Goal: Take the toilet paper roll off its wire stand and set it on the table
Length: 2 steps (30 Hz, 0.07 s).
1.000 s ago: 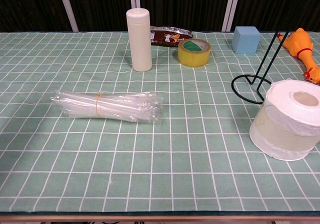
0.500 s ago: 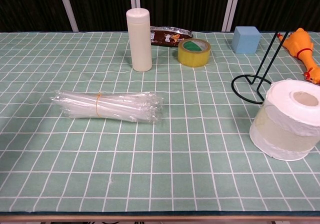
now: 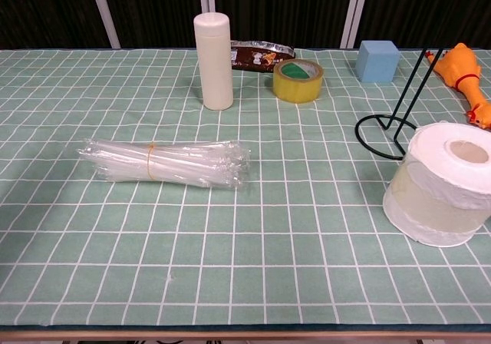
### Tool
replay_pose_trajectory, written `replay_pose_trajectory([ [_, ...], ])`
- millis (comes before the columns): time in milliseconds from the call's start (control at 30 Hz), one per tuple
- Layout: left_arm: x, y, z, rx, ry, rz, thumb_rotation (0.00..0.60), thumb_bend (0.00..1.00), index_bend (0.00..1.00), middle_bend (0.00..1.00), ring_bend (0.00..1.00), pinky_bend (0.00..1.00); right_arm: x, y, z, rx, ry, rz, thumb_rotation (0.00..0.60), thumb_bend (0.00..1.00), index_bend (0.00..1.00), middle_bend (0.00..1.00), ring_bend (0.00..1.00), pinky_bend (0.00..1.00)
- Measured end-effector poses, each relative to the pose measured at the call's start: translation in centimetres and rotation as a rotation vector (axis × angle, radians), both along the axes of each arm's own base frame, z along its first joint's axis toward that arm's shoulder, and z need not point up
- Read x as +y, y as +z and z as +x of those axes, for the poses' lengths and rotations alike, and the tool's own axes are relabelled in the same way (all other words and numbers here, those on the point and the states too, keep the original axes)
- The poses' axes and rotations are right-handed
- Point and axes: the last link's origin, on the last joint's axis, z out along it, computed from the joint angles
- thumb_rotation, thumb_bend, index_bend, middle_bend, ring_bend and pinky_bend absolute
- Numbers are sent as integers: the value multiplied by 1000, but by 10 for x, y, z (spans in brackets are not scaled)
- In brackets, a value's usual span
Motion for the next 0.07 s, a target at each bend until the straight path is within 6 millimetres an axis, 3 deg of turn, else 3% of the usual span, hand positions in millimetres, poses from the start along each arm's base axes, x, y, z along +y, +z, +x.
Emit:
replay_pose_trajectory([
  [67, 0, -2, 1, 5, -5, -8, 600, 44, 141, 45, 0, 0, 0, 1, 0, -7, 3, -8, 600, 0, 83, 0, 0, 0],
])
